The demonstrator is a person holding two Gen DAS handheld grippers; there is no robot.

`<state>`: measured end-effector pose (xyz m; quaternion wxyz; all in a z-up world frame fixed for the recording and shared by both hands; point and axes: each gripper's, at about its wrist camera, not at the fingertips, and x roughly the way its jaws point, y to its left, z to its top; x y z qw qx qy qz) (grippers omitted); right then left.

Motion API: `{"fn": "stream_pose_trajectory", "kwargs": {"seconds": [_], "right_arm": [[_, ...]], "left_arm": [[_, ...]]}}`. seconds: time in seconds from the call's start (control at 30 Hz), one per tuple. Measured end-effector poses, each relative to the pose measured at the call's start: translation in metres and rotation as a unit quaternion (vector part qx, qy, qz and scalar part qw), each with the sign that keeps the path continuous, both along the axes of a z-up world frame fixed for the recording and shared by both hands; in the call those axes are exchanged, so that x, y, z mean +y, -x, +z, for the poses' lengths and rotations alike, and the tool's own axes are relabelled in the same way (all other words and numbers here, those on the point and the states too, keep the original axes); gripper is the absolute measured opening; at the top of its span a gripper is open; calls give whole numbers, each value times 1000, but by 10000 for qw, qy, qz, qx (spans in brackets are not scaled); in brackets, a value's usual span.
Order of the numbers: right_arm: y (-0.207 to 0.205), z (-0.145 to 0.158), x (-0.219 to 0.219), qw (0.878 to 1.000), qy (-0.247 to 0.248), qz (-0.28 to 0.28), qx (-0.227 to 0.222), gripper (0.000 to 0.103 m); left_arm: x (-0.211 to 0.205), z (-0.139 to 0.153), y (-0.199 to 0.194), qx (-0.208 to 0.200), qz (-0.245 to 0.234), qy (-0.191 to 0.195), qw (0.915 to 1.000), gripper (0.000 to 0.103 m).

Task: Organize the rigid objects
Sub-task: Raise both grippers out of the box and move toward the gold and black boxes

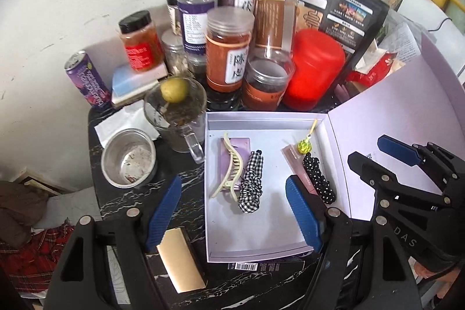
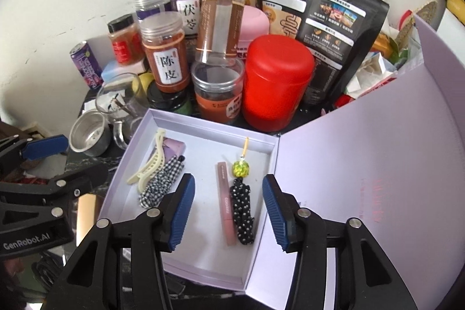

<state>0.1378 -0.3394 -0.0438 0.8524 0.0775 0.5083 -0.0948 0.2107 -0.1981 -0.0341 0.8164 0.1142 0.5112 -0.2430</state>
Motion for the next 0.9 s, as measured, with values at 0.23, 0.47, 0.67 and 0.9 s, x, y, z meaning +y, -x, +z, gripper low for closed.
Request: {"fn": "stream_pose_trajectory", "kwargs": {"seconds": [0.23,0.47,0.67,0.9], "right_arm": [[9,24,13,9997,68,184,-133,55],[19,45,27,9992,25,296,-255,59],[29,61,45,9983,-16,450,-361,59],[44,73,62,9976,-96,564,-403,61]], "left_arm": [[25,27,8,-227,162,126,9995,74],[49,53,22,-439,336,211,9982,75],[70,70,37,-542,464,409,9966,103],[91,82,55,-621,557,475,9954,103]]}}
